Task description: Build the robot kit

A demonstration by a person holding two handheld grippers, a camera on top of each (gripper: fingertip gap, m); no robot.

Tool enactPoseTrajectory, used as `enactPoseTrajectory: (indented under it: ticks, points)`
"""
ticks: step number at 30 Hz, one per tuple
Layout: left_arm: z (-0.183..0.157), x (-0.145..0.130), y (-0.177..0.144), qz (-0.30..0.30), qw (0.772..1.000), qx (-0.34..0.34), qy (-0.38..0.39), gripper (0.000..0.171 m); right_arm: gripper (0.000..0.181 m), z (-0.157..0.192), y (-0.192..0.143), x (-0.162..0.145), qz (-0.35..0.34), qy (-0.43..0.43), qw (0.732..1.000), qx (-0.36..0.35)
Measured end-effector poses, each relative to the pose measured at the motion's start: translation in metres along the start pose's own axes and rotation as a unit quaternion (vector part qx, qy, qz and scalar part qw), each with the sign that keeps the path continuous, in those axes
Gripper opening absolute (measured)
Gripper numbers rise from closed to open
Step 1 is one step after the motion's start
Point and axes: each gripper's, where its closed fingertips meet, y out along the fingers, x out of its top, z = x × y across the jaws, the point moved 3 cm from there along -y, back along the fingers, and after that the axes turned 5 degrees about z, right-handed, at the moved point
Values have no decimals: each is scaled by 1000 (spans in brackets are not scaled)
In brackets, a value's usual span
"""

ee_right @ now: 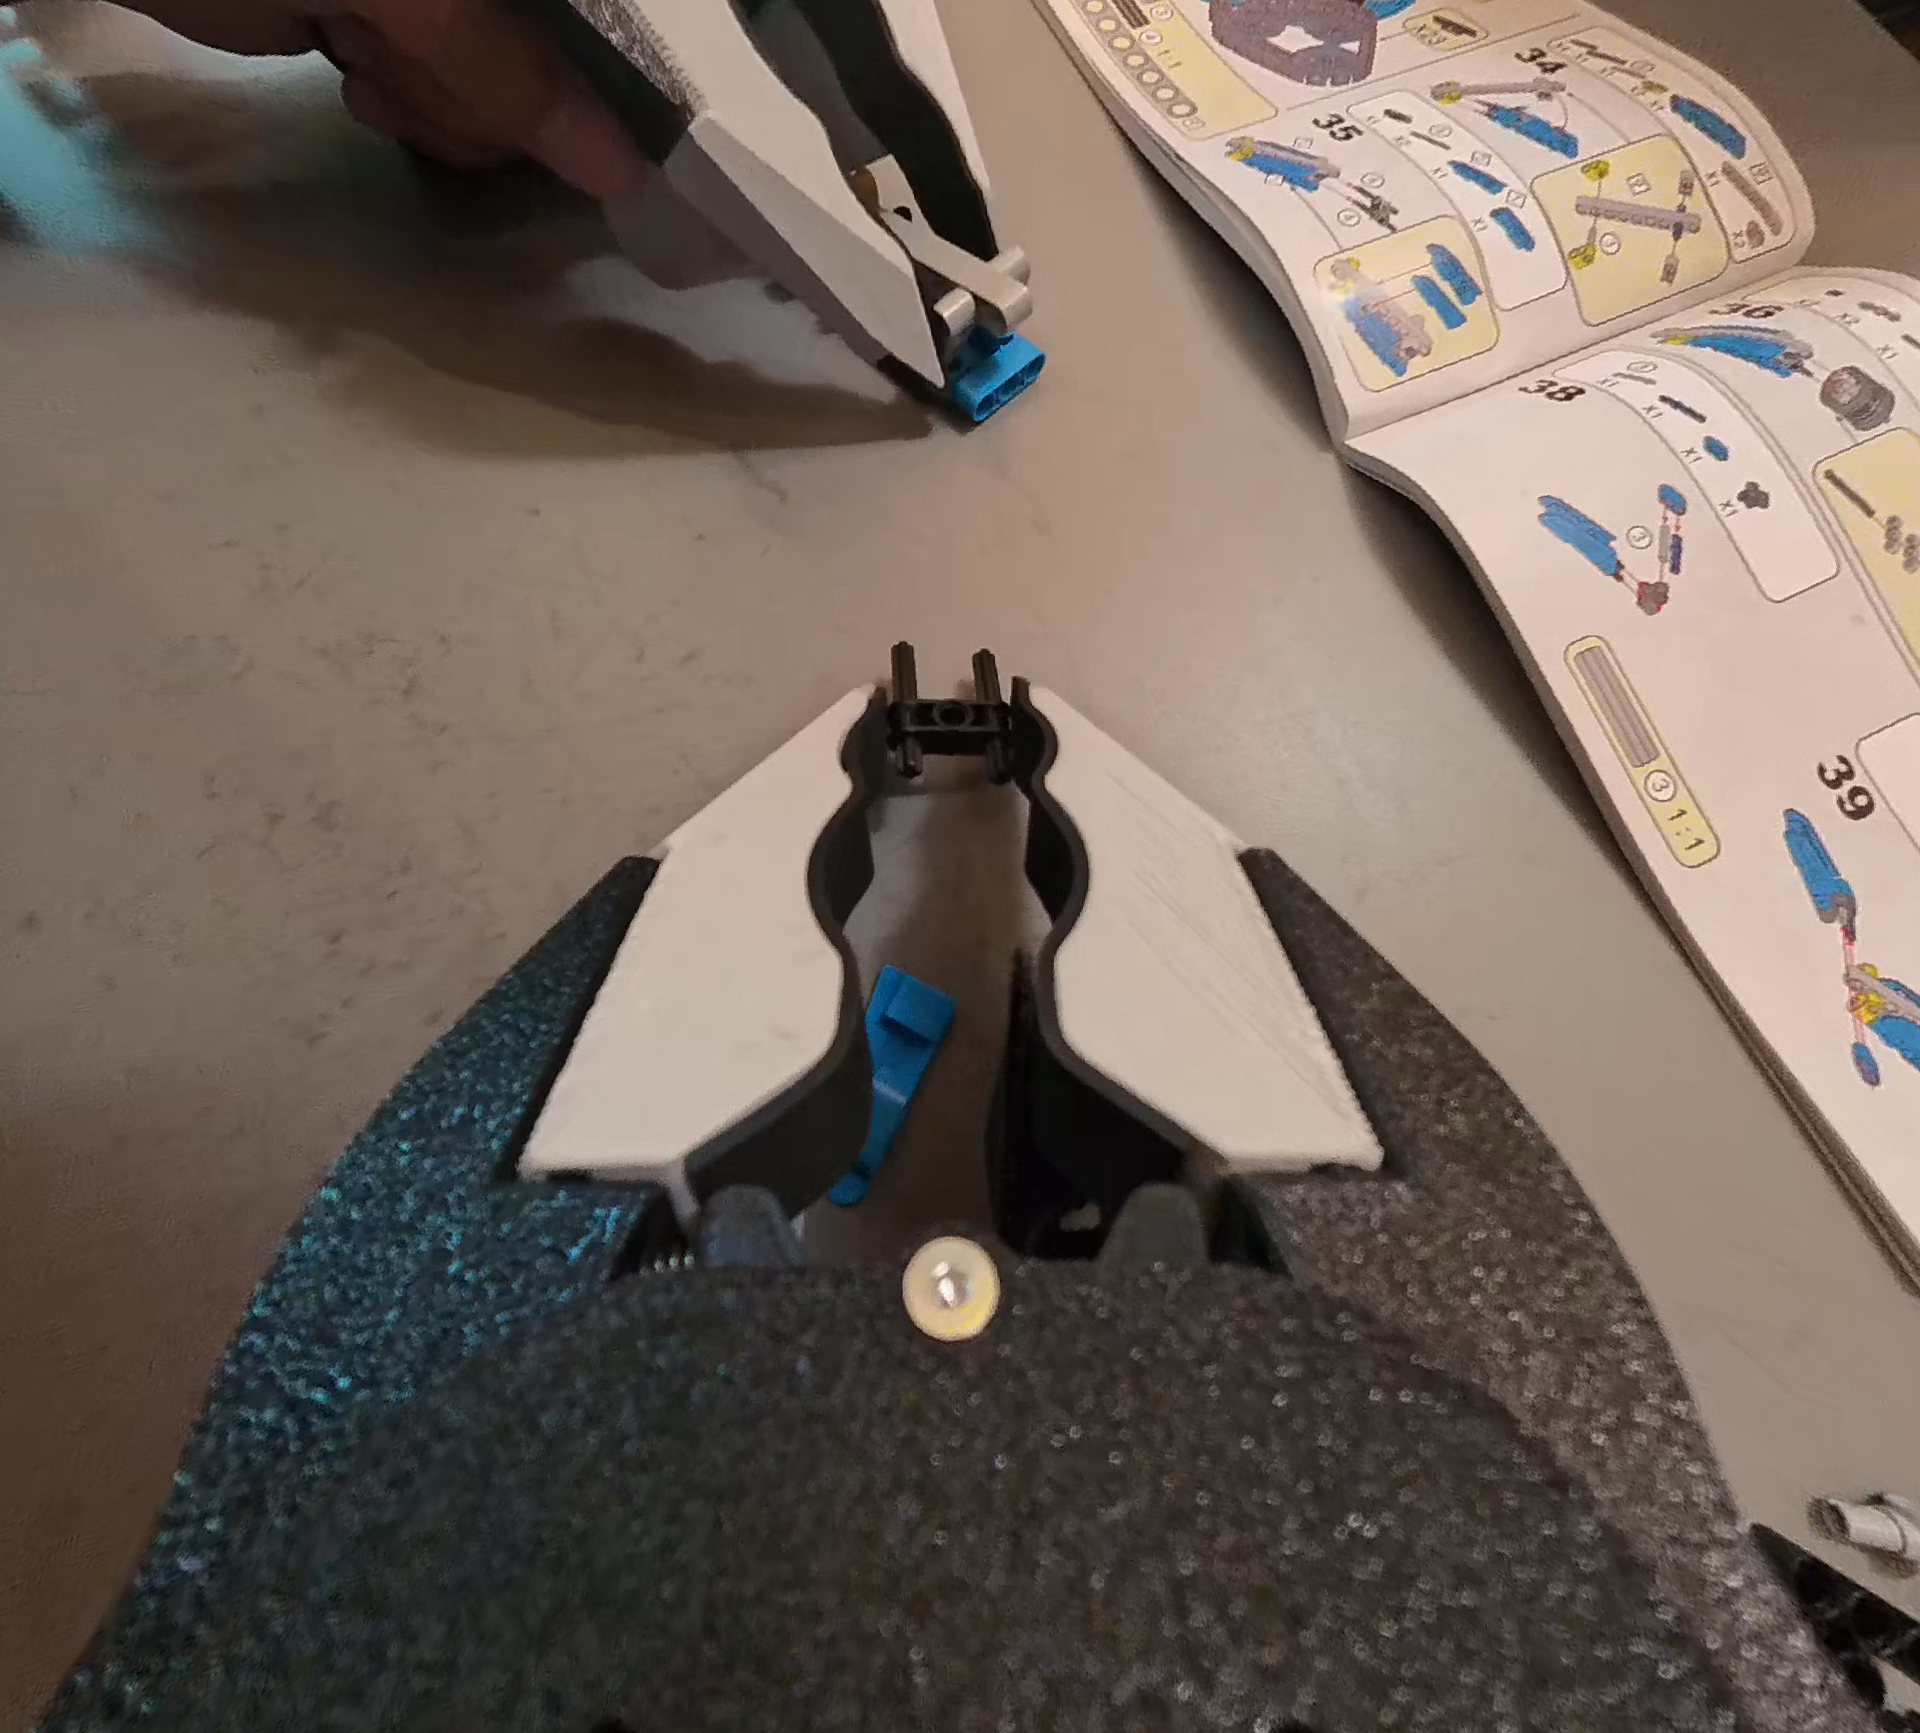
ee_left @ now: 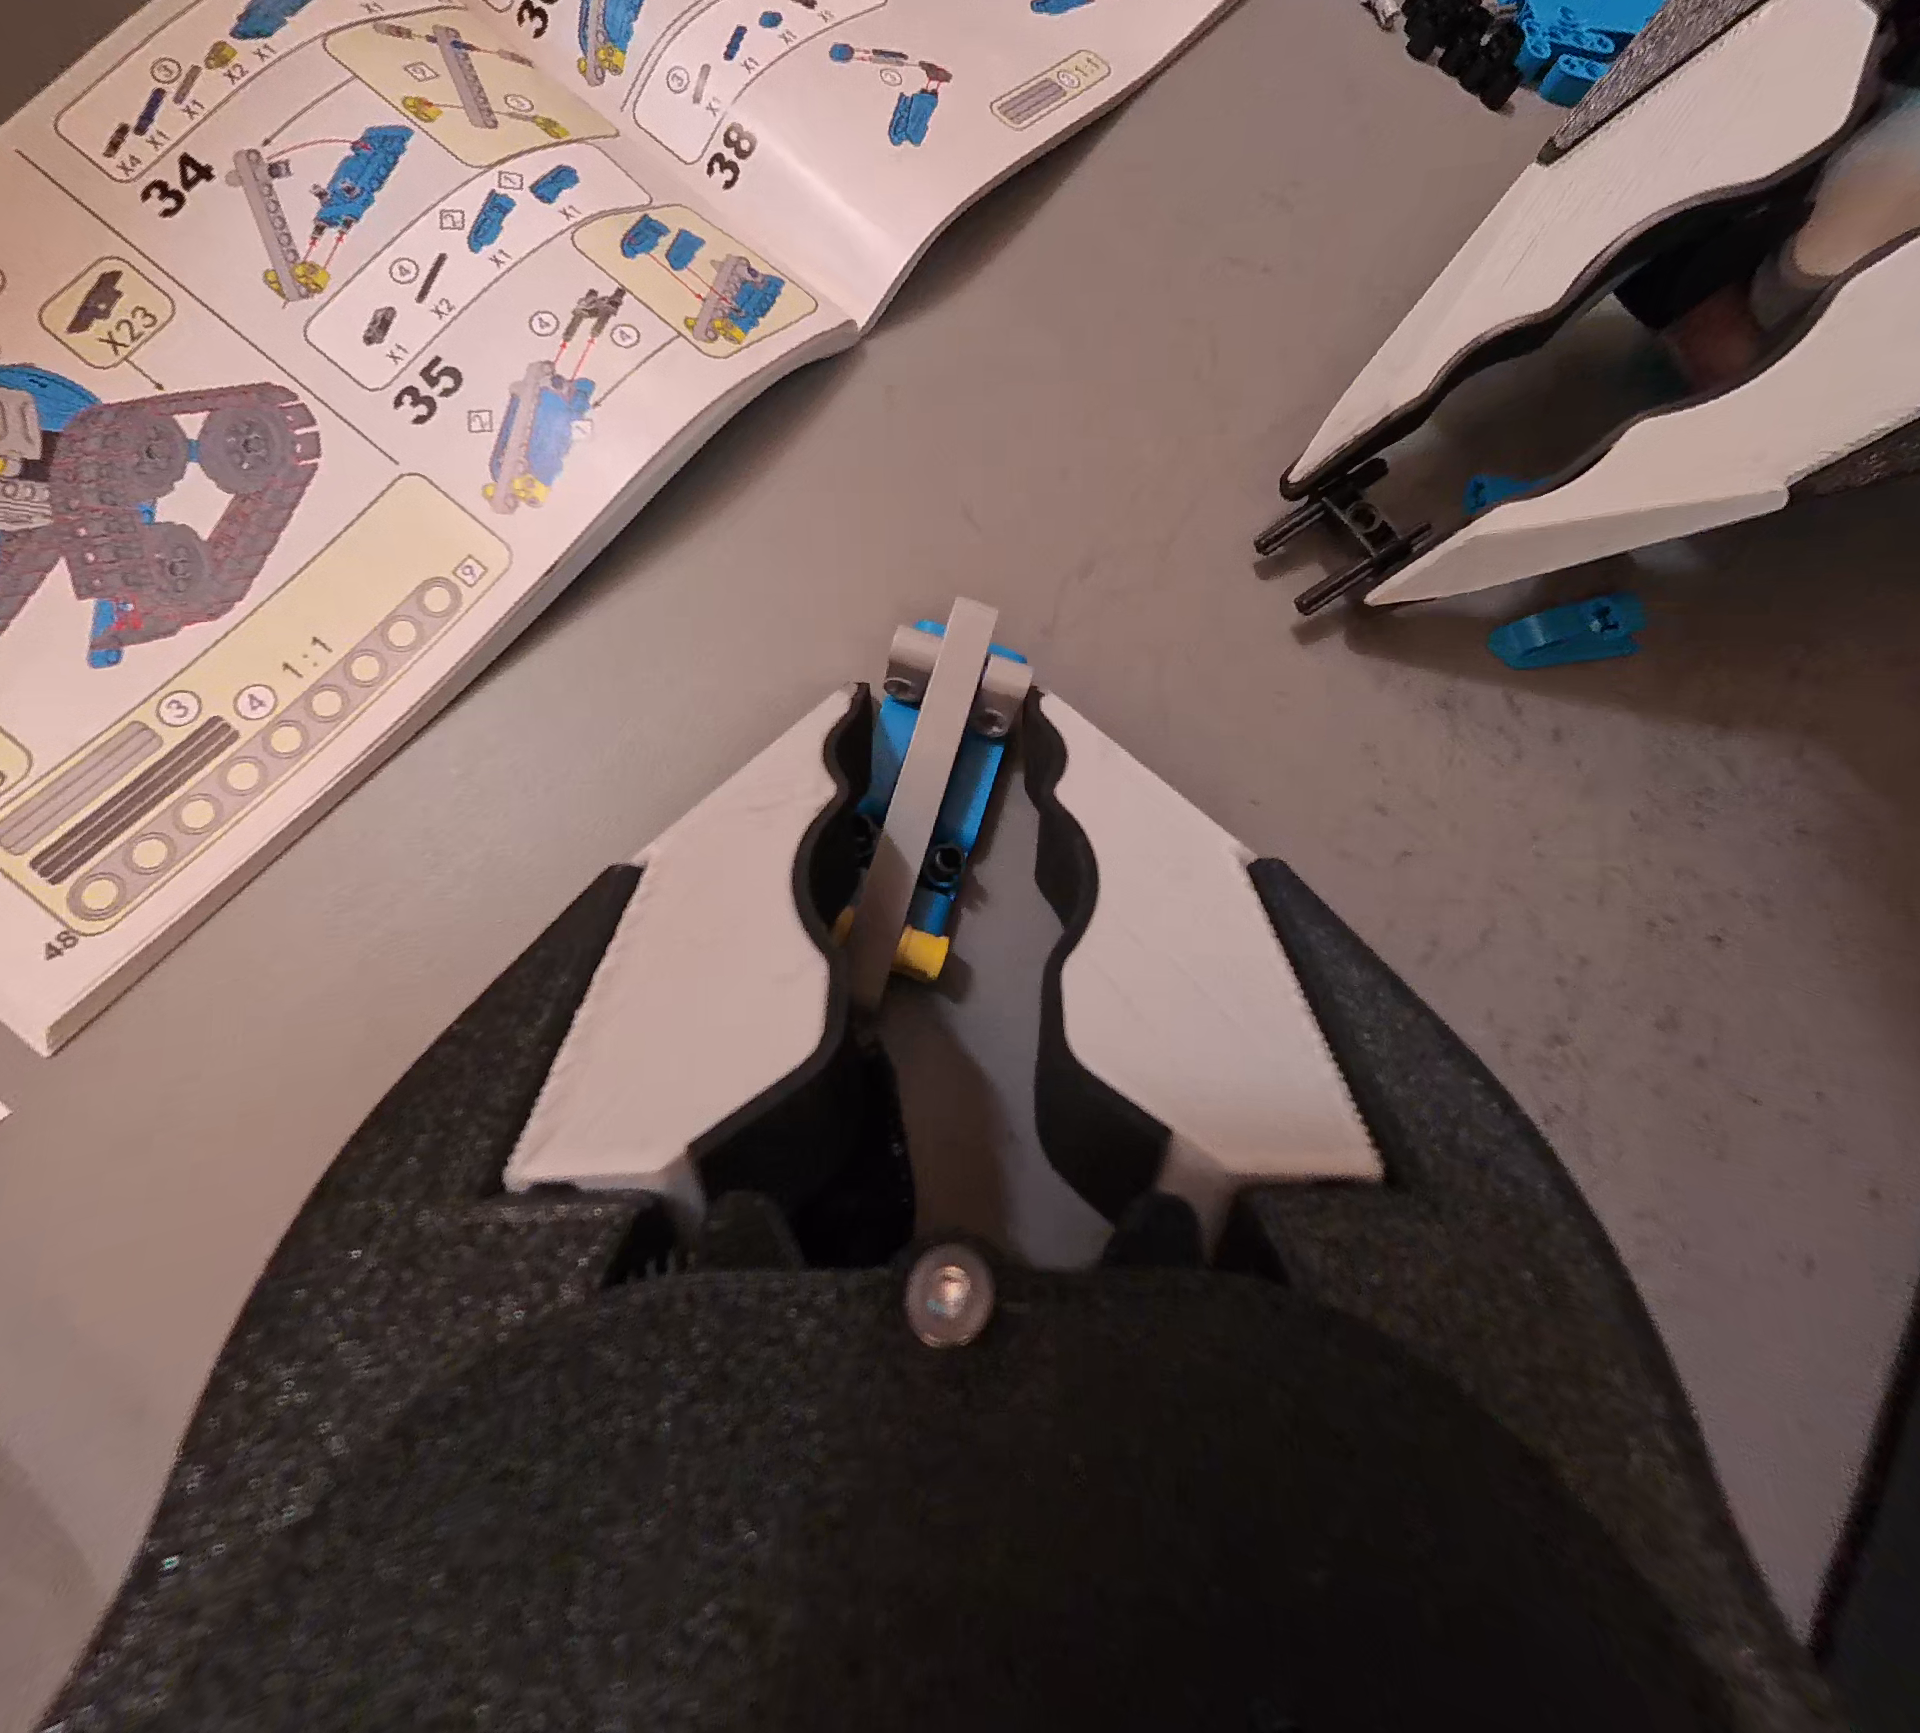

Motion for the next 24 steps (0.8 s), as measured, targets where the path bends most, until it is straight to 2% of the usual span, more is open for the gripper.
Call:
enactPoseTrajectory:
  ticks: [16,24]
  points:
    - [-2,2,5,7,998,31,48,27,23,-3,-1,-2,-5,15,1000,5]
    - [-2,3,6,7,998,29,48,26,23,-5,2,-7,7,19,1000,5]
